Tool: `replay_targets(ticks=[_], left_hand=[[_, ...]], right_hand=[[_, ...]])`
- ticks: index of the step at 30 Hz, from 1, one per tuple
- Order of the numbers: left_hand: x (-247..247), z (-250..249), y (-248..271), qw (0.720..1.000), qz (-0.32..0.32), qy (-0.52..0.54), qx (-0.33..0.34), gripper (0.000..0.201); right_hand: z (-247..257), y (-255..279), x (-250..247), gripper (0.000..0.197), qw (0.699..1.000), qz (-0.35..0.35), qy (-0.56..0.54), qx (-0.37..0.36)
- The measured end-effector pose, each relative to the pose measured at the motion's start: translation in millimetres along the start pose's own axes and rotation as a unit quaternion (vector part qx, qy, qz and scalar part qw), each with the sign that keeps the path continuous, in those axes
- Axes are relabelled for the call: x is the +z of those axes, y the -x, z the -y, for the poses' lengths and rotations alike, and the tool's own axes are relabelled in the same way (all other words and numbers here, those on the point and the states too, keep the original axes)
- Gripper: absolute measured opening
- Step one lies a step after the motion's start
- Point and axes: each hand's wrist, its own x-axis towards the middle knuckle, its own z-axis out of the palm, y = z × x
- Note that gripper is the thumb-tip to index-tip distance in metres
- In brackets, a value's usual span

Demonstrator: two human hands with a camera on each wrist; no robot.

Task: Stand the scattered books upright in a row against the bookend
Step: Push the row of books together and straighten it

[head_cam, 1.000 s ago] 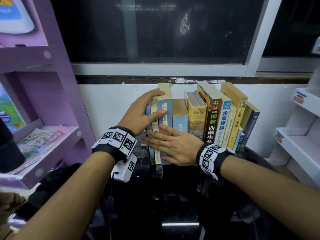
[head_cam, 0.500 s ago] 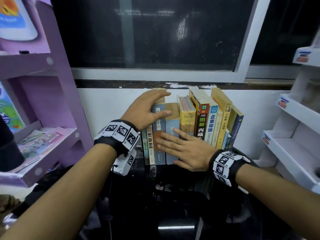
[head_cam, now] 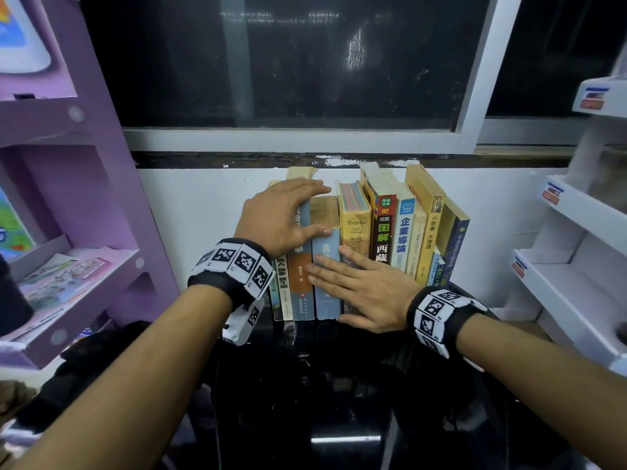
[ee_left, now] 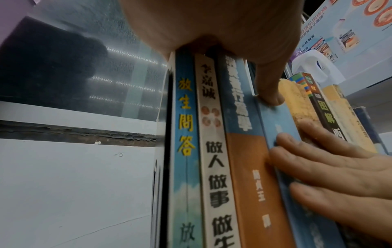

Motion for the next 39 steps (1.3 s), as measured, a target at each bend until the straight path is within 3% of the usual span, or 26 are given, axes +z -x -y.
replay_targets(ticks=[15, 23, 32, 35, 39], left_hand=[[-5, -2, 4, 1.0, -0.002, -0.007, -0.005, 0.067], [-11, 0, -1, 0.998, 0.057, 0.023, -0.007, 0.062], [-14, -50, -22, 0.995, 0.001, 0.078, 0.06, 0.051], [-5, -69, -29, 0.988, 0.023, 0.132, 0.071, 0.054], [14, -78, -34, 0.982, 0.078, 0.169, 0.027, 0.06]], right_hand=[[-4, -1, -4, 0.082, 1.0, 0.015, -0.016, -0.01], [-7, 25, -14, 0.077, 1.0, 0.024, -0.011, 0.012], [-29, 50, -16, 0.071, 0.999, 0.013, 0.027, 0.031], [-26, 48, -9, 0.07, 0.999, 0.007, 0.03, 0.015], [-26, 46, 0, 0.071, 1.0, 0.005, 0.023, 0.02]])
